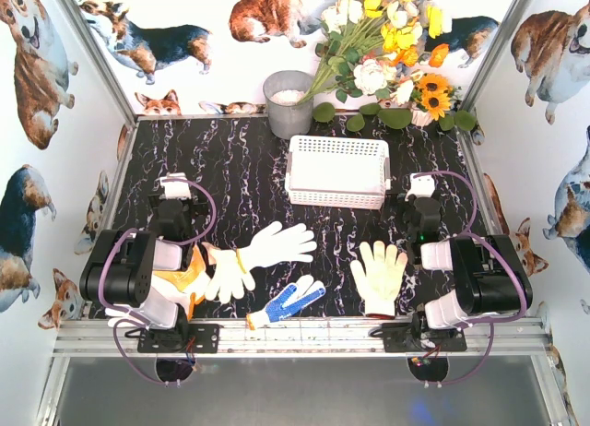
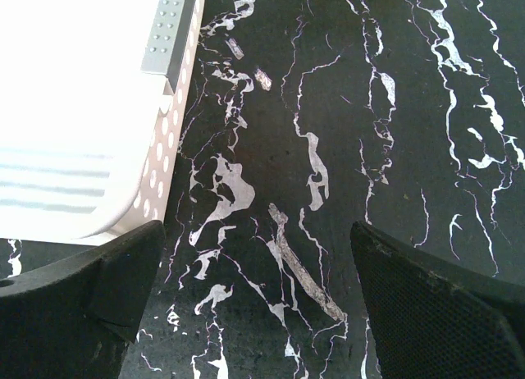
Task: Put the gloves into the storage basket
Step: Adjust the glove at the center of the board.
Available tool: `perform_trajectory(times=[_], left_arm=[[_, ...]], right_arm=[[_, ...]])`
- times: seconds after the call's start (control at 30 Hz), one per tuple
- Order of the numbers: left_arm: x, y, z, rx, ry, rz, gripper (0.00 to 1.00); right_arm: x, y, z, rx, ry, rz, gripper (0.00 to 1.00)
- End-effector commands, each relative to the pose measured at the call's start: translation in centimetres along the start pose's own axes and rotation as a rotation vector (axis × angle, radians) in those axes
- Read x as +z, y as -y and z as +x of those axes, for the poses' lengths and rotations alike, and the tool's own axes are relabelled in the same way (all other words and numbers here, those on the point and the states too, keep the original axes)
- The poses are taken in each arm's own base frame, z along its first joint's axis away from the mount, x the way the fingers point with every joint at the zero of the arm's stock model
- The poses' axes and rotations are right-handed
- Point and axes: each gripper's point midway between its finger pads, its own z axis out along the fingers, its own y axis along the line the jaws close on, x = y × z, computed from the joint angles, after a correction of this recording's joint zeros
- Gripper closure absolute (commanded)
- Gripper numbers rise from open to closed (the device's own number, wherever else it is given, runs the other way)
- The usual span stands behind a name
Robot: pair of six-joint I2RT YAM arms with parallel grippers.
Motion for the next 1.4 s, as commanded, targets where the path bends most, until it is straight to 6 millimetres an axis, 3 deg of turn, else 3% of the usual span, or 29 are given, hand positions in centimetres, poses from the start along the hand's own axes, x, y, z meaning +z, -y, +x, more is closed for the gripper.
perform_trajectory(times=[0.0, 0.53, 0.67, 0.73, 0.8, 0.93, 1.1, 1.23, 1.37], left_arm=[[0.2, -0.1, -0.9, -0.01, 0.032, -0.007, 0.0], [0.3, -0.1, -0.9, -0.012, 0.031, -0.006, 0.0], [0.1, -0.7, -1.3, -0.019, 0.043, -0.036, 0.0], [-0.5, -1.3, -2.3, -0.031, 0.038, -0.07, 0.0], [-0.7, -1.9, -3.9, -0.088, -0.011, -0.118, 0.0], [-2.6, -0.2, -6.6, -0.179, -0.063, -0.02, 0.0], [-5.8, 1.4, -9.8, -0.314, -0.058, 0.088, 0.0], [-8.0, 3.3, -11.1, -0.341, -0.165, 0.191, 0.0], [-10.6, 5.4, -10.3, -0.37, -0.285, 0.274, 0.0]], right_arm=[[0.4, 0.0, -2.4, 0.004, 0.087, 0.0, 0.0], [0.4, 0.0, -2.5, 0.004, 0.087, 0.001, 0.0], [-0.7, 0.9, -3.6, 0.02, 0.119, 0.067, 0.0], [-2.2, 1.1, -5.3, 0.015, 0.099, 0.094, 0.0], [-4.5, 1.6, -8.8, 0.16, 0.112, 0.137, 0.0], [-9.1, 0.8, -14.9, 0.235, 0.177, 0.067, 0.0], [-12.9, -3.4, -16.8, 0.283, 0.094, -0.17, 0.03], [-15.1, -8.2, -15.6, 0.325, -0.081, -0.39, 0.12], [-17.2, -12.3, -13.1, 0.274, -0.217, -0.451, 0.12]])
